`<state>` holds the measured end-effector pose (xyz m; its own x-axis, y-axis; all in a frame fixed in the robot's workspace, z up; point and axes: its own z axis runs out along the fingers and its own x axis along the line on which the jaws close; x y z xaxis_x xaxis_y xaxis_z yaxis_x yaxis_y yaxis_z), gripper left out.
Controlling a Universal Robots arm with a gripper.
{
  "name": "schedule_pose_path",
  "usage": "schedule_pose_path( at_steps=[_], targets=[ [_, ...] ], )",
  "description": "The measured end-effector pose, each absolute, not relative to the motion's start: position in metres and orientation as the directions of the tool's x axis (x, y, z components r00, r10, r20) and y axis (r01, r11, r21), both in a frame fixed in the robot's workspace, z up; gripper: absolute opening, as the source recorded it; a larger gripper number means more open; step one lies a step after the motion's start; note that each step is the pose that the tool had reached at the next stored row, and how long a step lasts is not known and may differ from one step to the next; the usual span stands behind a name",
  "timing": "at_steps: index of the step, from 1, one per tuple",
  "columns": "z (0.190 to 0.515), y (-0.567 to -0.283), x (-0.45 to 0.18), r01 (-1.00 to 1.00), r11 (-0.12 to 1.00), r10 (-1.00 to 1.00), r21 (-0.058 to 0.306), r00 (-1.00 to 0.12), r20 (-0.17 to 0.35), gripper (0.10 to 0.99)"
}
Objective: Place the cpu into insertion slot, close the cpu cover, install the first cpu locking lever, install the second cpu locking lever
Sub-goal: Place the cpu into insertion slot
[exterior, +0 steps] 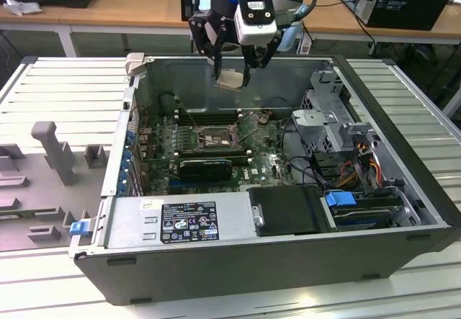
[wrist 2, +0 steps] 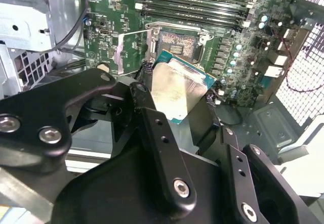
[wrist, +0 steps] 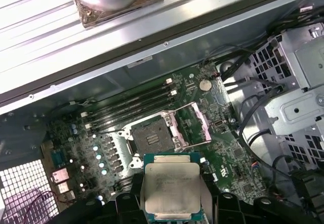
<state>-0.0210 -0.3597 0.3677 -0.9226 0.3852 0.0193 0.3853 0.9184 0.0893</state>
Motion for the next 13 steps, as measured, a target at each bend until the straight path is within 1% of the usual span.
schedule_pose_path(
  at_steps=[13],
  targets=[
    [0.3676,-0.3597,-0.021,0.467,0.88,0.467,0.089,-0.884,0.019,0.525]
  ],
)
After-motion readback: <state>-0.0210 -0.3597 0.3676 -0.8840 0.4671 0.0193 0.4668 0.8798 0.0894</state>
